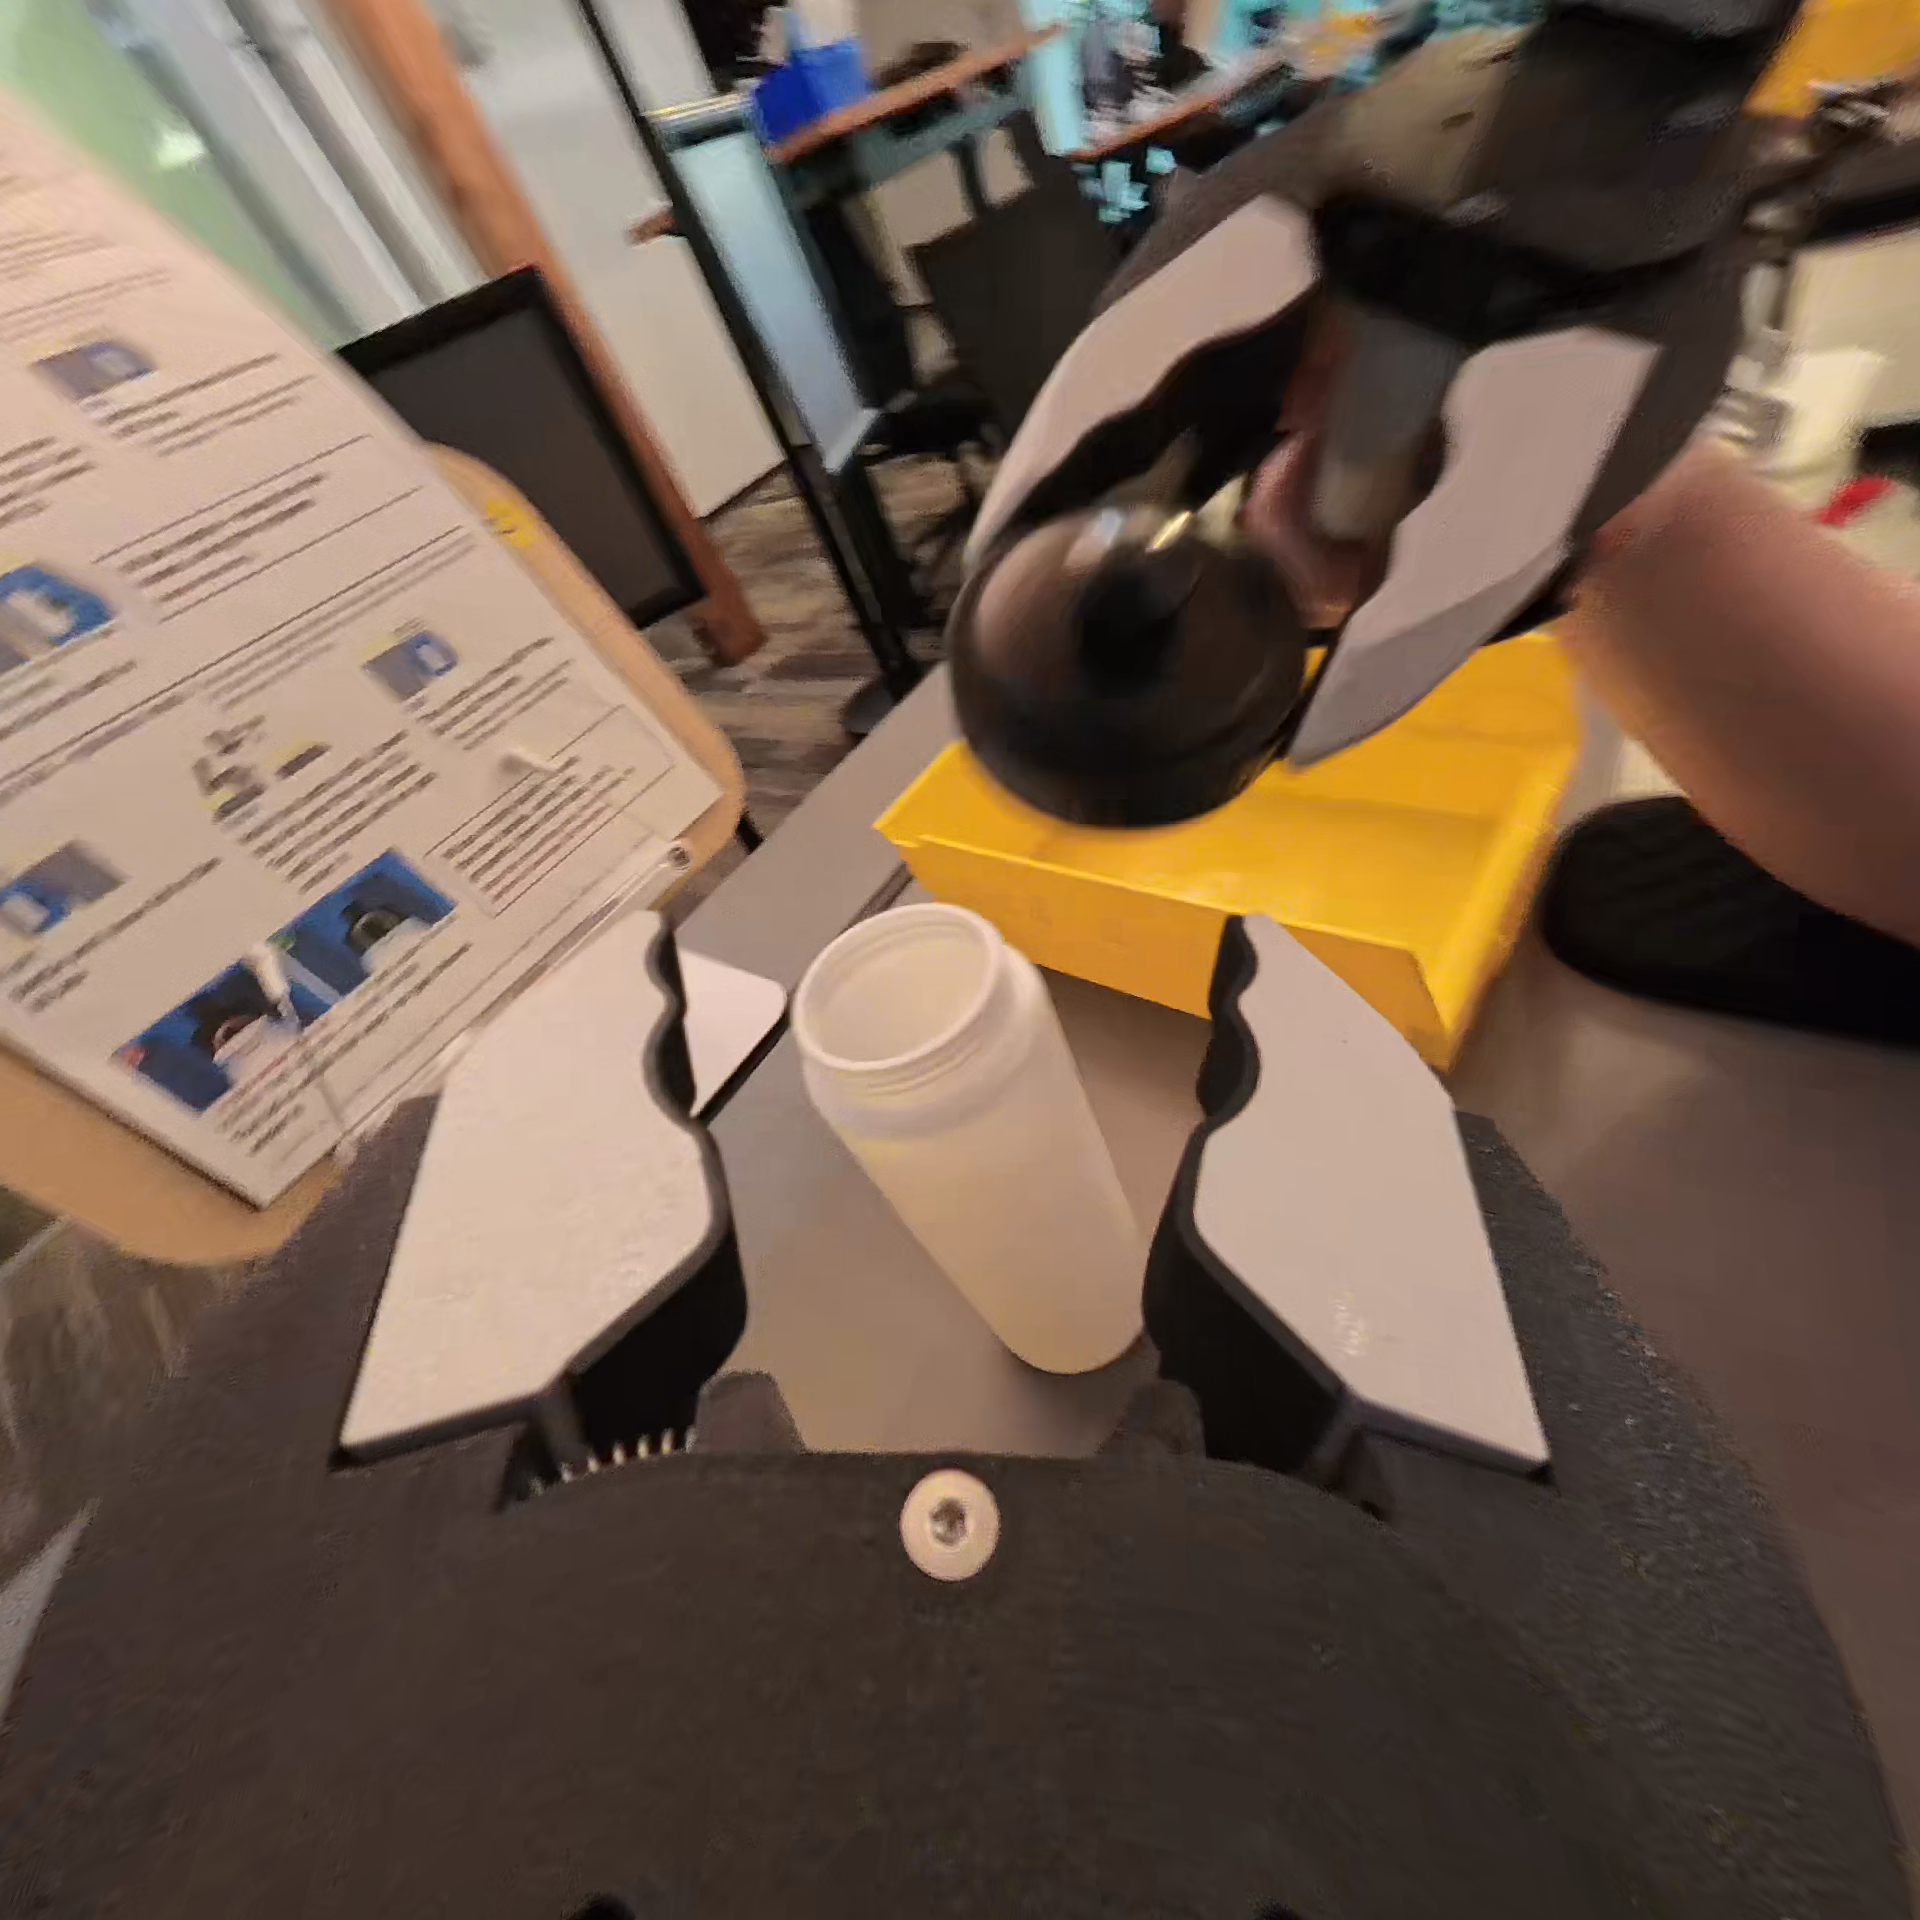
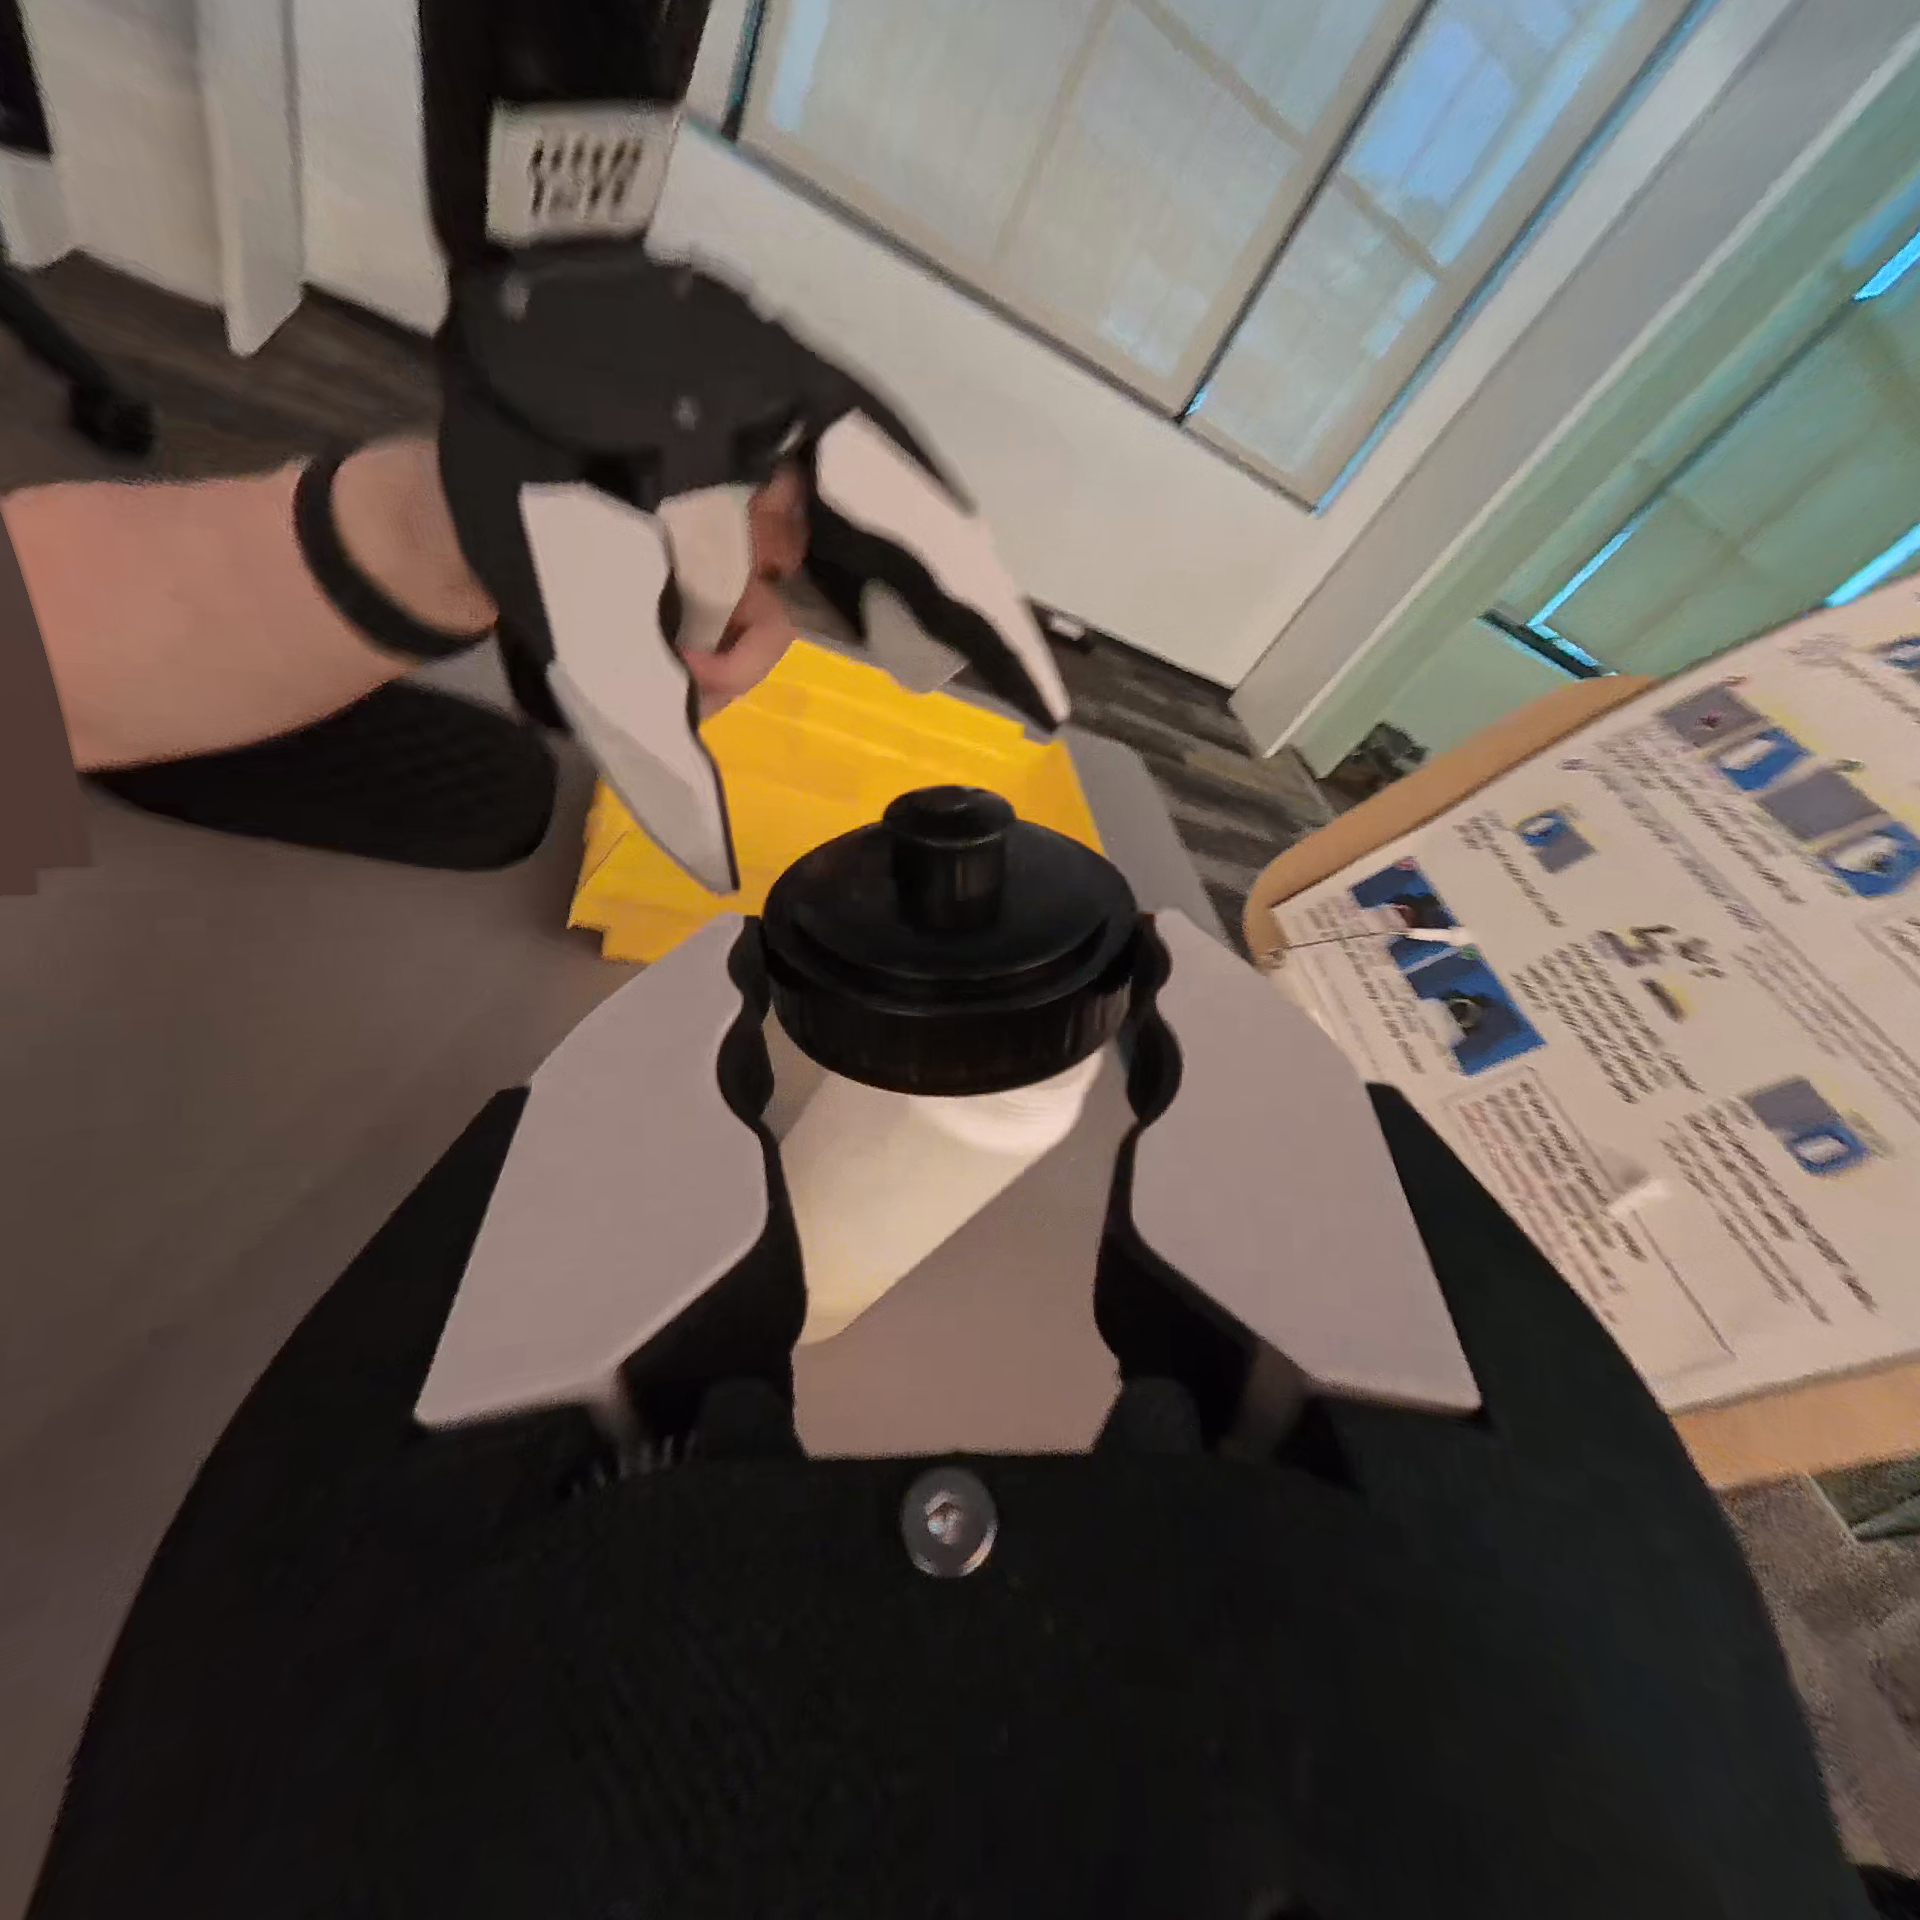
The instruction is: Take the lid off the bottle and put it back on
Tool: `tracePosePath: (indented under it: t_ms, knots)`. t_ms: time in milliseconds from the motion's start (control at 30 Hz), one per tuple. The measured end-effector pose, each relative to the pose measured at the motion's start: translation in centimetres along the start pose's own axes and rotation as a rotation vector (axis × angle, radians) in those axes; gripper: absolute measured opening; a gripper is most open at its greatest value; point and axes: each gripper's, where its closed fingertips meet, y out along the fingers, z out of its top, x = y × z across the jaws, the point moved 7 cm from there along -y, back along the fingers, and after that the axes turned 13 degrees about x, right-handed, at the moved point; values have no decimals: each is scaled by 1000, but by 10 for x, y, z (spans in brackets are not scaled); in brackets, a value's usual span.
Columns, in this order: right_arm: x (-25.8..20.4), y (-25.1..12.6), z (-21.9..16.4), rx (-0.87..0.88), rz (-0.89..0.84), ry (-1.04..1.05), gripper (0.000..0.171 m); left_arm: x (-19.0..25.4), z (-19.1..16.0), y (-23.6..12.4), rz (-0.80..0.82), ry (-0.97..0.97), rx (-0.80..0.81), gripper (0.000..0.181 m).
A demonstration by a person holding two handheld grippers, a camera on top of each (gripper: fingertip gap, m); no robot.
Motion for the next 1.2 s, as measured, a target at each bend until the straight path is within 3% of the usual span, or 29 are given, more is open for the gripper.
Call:
tracePosePath:
  t_ms: [133, 300, 400, 600, 800, 867, 1200]
  knots:
    - [24, -25, 14, 128, -166, 56, 68, -13, -36, 16, 251, -130, -31, 116]
    - [38, -41, 21, 264, -287, 92, 68, 1, -74, 34, 324, -231, 66, 118]
    - [41, -40, 19, 304, -303, 116, 68, 11, -87, 41, 344, -176, 81, 117]
    - [39, -10, -13, 245, -230, 267, 68, 23, -108, 47, 310, -172, 158, 95]
    - [28, 25, -48, 247, -65, 500, 68, 20, -122, 57, 253, -265, 147, 96]
    - [29, 30, -59, 211, -92, 521, 68, 21, -123, 60, 210, -262, 154, 86]
    - [25, 39, -84, 132, -40, 507, 68, 18, -125, 58, 194, -302, 152, 86]
